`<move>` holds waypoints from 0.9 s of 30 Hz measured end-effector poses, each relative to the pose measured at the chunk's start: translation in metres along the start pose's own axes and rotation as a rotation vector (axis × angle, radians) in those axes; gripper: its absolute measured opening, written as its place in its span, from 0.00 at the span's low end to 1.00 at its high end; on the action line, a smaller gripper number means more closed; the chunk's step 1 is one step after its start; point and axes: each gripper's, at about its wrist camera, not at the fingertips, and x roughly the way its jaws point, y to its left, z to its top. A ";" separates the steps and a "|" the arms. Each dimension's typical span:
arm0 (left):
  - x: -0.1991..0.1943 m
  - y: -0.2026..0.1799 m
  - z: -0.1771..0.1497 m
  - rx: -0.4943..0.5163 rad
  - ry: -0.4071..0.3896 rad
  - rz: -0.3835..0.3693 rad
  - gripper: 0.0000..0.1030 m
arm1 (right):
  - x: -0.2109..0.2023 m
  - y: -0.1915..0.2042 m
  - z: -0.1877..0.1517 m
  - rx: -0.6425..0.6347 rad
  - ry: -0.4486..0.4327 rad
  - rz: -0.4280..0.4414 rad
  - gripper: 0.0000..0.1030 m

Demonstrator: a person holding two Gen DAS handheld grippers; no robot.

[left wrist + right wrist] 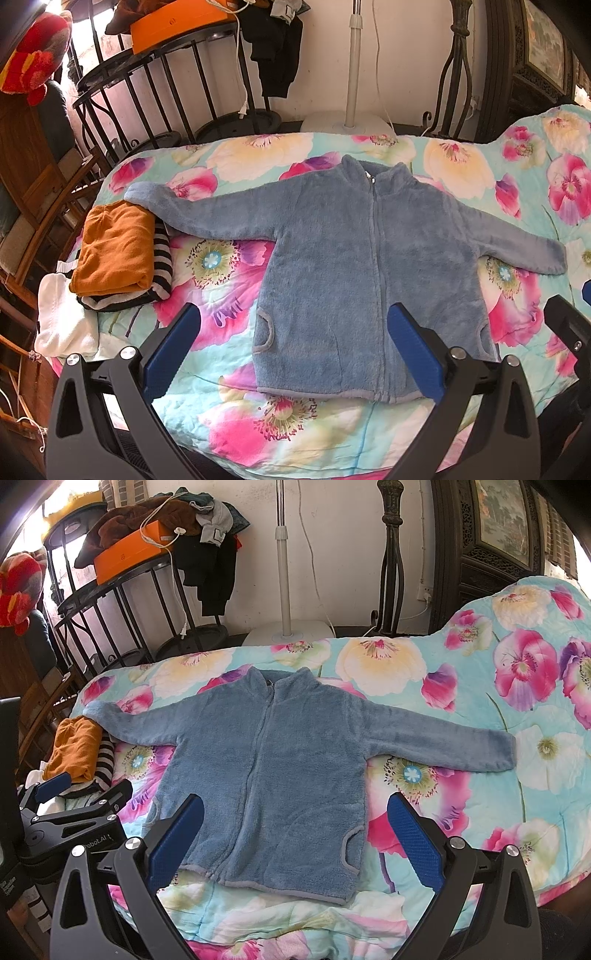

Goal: Fold small clothes
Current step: 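Move the right tool to the jacket sleeve cuff and grasp it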

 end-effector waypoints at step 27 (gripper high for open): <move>0.100 -0.033 0.075 0.185 0.088 0.090 0.96 | 0.152 -0.304 -0.017 1.017 0.060 0.131 0.97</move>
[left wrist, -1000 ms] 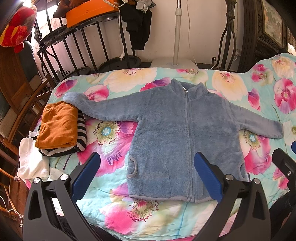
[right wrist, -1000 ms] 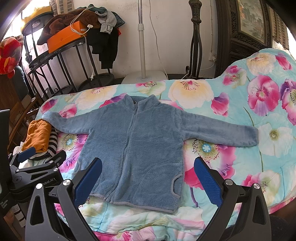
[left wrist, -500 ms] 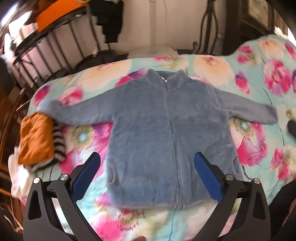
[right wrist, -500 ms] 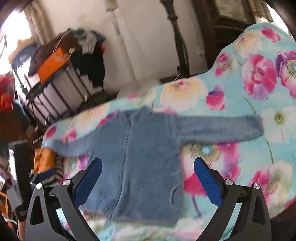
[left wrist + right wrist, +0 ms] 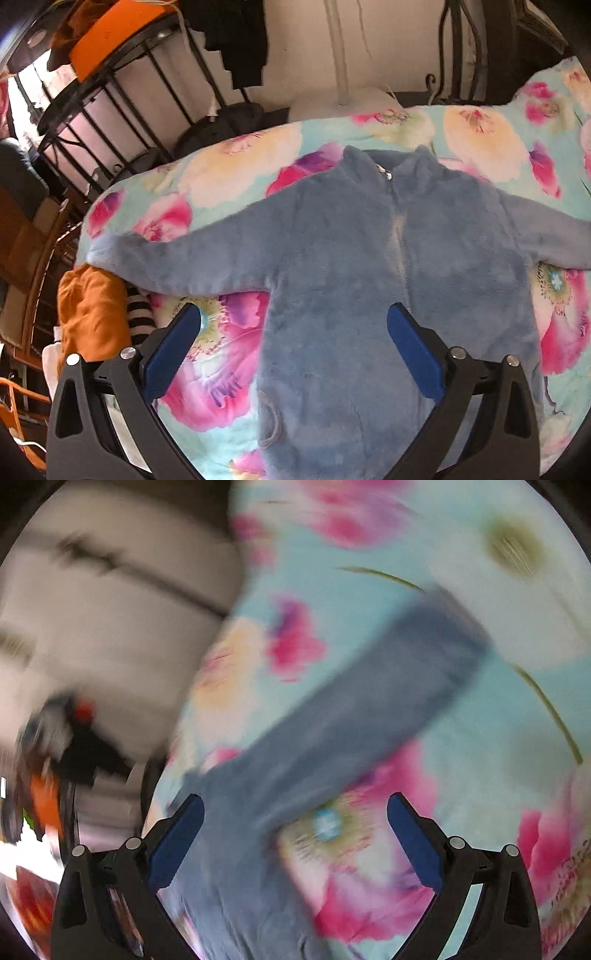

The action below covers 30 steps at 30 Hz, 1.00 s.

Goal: Fold small clothes
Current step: 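Move the right tool to the jacket sleeve cuff and grasp it, then lift the sleeve with the right tool and fold it across the jacket body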

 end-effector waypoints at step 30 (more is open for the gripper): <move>0.040 -0.014 0.011 -0.009 0.149 -0.080 0.96 | 0.043 -0.062 0.056 0.197 -0.270 -0.077 0.12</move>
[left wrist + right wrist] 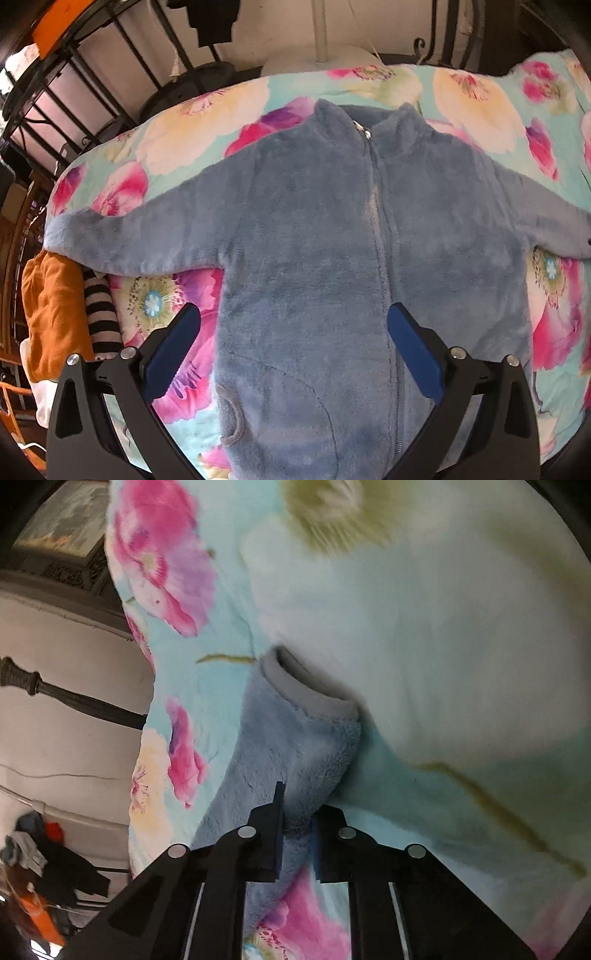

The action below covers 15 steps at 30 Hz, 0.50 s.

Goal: Fold small clothes
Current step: 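Lift the sleeve with the right tool and fold it across the jacket body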

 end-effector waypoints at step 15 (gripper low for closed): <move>0.011 0.027 0.018 -0.168 0.070 -0.160 0.96 | -0.045 0.197 -0.108 -0.628 0.151 0.243 0.09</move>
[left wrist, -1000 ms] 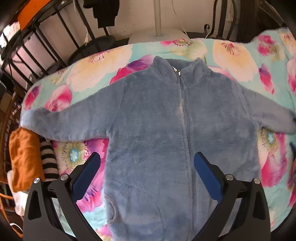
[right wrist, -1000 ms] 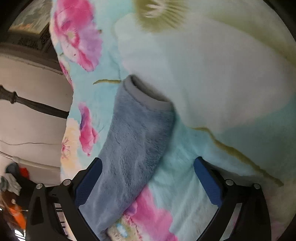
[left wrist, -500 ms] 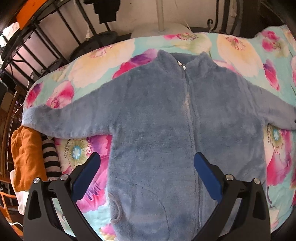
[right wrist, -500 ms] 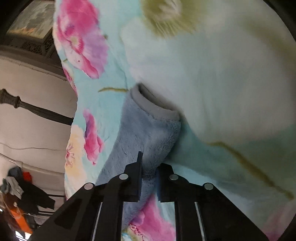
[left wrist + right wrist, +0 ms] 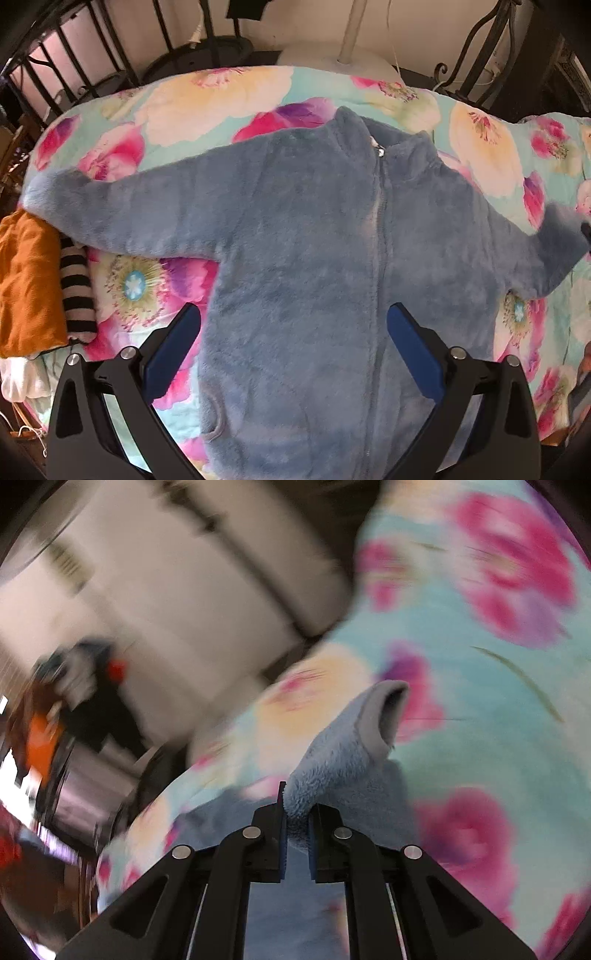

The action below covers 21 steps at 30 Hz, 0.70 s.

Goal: Fold small clothes
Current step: 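Lift the sleeve with the right tool and fold it across the jacket body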

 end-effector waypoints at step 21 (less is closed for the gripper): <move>0.072 -0.021 0.070 0.002 -0.033 0.054 0.96 | 0.076 0.197 -0.122 -0.470 0.247 0.233 0.10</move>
